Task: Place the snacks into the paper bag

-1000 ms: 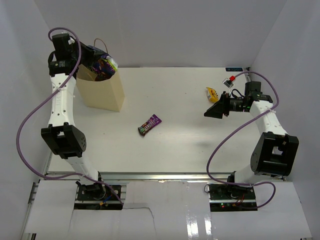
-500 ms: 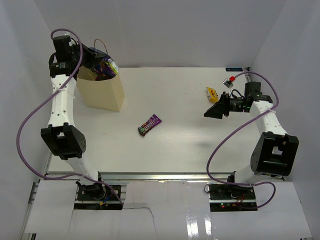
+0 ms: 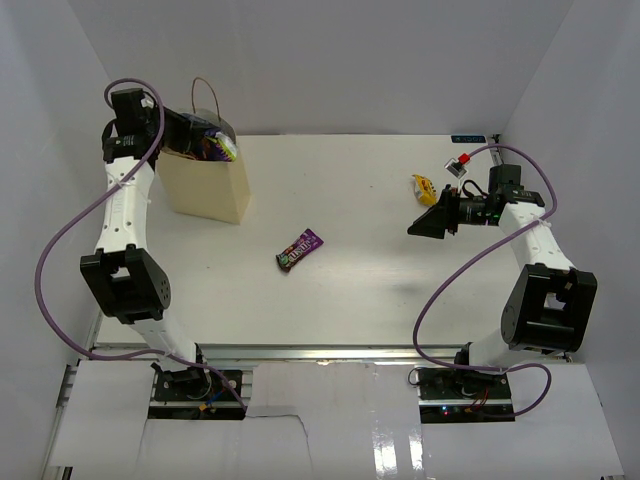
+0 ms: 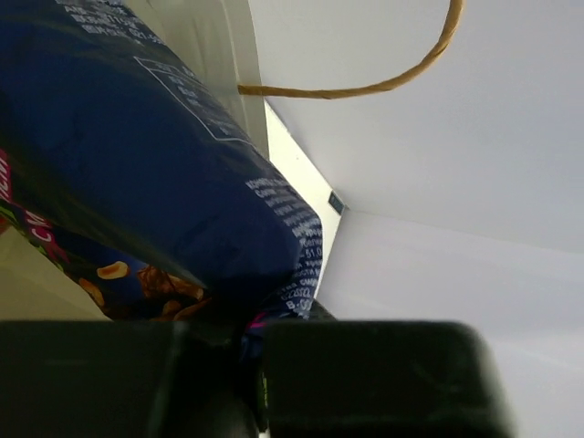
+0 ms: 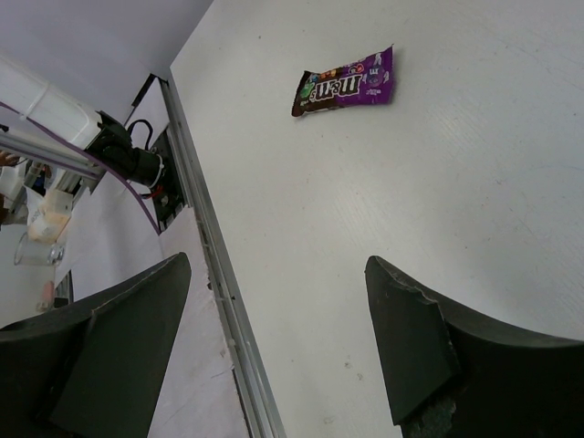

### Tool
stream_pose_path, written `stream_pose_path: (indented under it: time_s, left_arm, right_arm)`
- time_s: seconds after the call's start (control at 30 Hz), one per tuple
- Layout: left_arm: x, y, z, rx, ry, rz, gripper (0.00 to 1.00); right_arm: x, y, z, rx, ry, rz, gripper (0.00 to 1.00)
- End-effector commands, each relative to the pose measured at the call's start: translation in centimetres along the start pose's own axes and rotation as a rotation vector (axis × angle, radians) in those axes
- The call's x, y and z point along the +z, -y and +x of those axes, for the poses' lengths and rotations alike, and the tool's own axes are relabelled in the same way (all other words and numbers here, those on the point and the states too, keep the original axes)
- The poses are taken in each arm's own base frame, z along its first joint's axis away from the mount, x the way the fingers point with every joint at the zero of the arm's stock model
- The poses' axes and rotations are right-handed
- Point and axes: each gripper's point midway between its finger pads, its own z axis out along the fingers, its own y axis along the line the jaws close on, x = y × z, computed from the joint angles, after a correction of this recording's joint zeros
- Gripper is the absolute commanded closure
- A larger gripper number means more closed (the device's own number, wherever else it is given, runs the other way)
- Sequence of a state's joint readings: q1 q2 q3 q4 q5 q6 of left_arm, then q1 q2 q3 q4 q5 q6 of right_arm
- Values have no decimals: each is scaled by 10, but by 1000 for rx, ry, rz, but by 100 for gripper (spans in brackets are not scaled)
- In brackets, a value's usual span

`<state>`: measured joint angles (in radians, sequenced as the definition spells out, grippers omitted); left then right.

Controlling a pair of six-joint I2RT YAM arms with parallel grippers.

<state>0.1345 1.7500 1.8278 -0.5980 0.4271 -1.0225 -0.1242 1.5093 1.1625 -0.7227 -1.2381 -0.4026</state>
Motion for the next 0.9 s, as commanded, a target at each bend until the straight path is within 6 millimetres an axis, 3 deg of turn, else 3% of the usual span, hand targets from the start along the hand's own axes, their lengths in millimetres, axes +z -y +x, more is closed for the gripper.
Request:
stream_pose_path:
  time_s: [0.0, 0.03, 0.07, 0.17, 0.27, 0.43, 0.47, 0.6, 0.67, 0.73, 0.77, 0.87]
  left_arm:
    - [-41, 53, -7, 59, 58, 145, 83]
    - [-43, 57, -8, 72, 63, 155, 64]
    - [-47, 64, -12, 84, 76, 169, 54]
    - [-53, 76, -18, 135, 101, 195, 33]
    - [-70, 100, -26, 228, 155, 252, 22]
    - [-110, 143, -38, 442, 300, 384, 14]
    - [-125, 151, -38, 507, 339, 402, 8]
    - [-150, 157, -39, 613, 430, 405, 4]
    - [-152, 153, -35, 643, 428, 402, 4]
    - [-162, 158, -14, 675, 366, 476, 5]
    - [-155, 151, -3, 682, 318, 505, 6]
    - [-158, 145, 41, 727, 181, 588, 10]
  right_arm:
    - [-2, -8, -4, -43, 23, -19, 17]
    - [-2, -8, -4, -42, 22, -21, 17]
    - [-2, -8, -4, -43, 23, -19, 17]
    - [-2, -8, -4, -42, 23, -19, 17]
    - [-2, -8, -4, -45, 23, -19, 17]
    - [0, -3, -1, -49, 2, 8, 17]
    - [1, -2, -1, -54, -3, 14, 17]
    - [2, 2, -1, -56, -16, 32, 17]
    - [2, 2, -3, -59, -18, 37, 17]
    - [2, 4, -4, -60, -21, 47, 17]
    - [2, 6, -4, -56, -22, 55, 17]
    - [1, 15, -7, -64, -34, 104, 17]
